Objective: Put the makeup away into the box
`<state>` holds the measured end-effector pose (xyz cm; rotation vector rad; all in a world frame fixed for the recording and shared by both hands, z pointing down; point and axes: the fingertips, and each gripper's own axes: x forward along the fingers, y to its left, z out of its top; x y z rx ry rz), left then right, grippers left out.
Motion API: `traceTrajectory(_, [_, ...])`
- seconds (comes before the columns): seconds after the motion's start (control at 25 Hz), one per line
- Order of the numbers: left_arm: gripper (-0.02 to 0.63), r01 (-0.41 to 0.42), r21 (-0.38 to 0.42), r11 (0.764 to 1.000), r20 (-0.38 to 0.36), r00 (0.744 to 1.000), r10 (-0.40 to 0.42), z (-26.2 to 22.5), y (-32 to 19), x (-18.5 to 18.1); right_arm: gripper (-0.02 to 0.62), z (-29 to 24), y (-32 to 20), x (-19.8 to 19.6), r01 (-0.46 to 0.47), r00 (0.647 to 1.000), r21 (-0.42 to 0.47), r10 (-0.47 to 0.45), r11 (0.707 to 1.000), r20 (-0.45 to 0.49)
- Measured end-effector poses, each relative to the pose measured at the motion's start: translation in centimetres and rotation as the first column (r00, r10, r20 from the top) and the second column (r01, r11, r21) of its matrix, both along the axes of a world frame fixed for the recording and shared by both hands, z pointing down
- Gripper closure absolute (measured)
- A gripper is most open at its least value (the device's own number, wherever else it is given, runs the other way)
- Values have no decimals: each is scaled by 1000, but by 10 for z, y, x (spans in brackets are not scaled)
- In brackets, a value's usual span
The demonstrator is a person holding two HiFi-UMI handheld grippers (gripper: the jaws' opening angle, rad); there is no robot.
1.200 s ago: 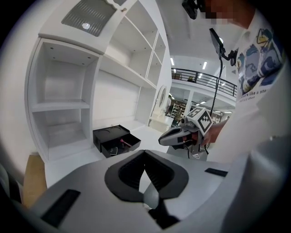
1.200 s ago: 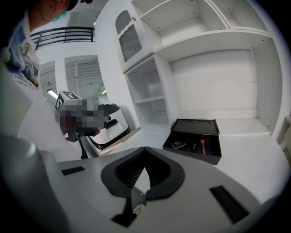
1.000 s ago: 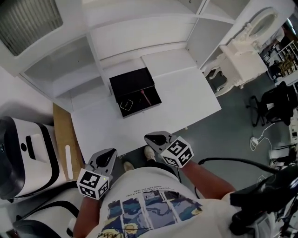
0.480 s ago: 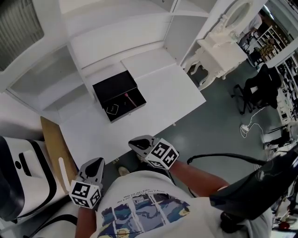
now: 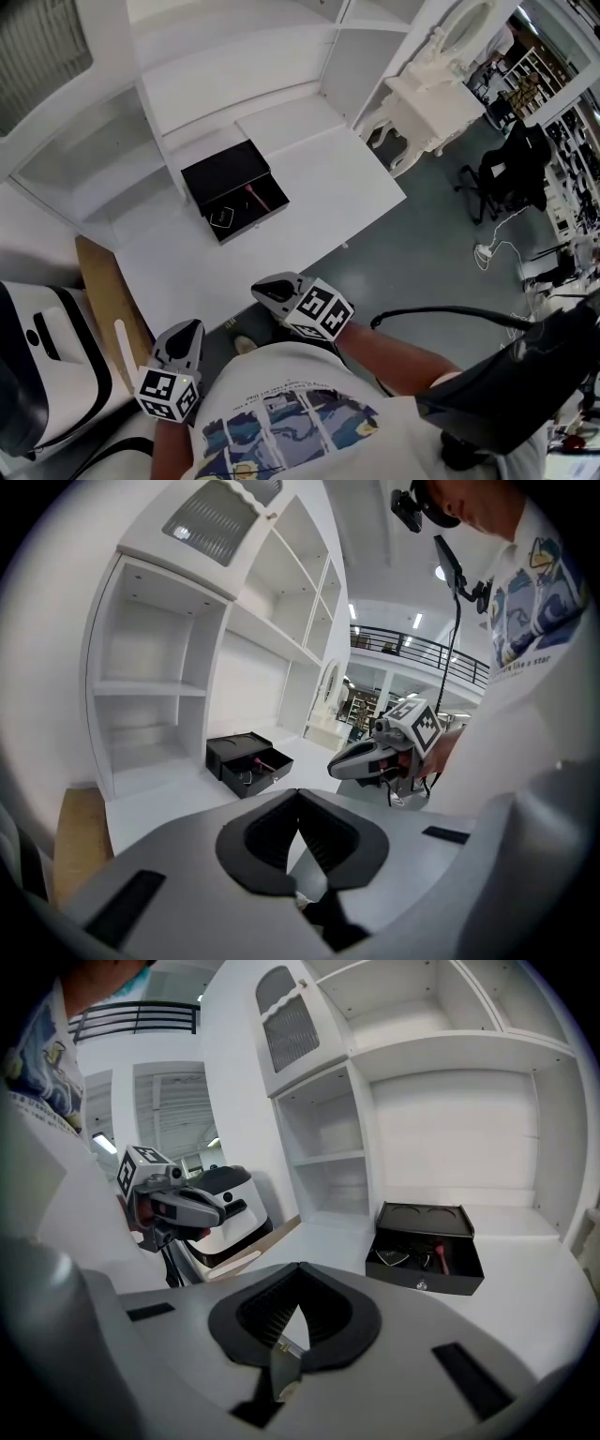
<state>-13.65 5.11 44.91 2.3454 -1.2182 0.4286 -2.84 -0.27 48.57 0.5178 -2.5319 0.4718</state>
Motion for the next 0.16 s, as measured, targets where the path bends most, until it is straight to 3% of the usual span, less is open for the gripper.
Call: traceTrajectory(0.16, [592,-2,-2,1000,-2,1000,2,3,5,-7,571,0,5,-8,4,1000,4,-4,1000,-3])
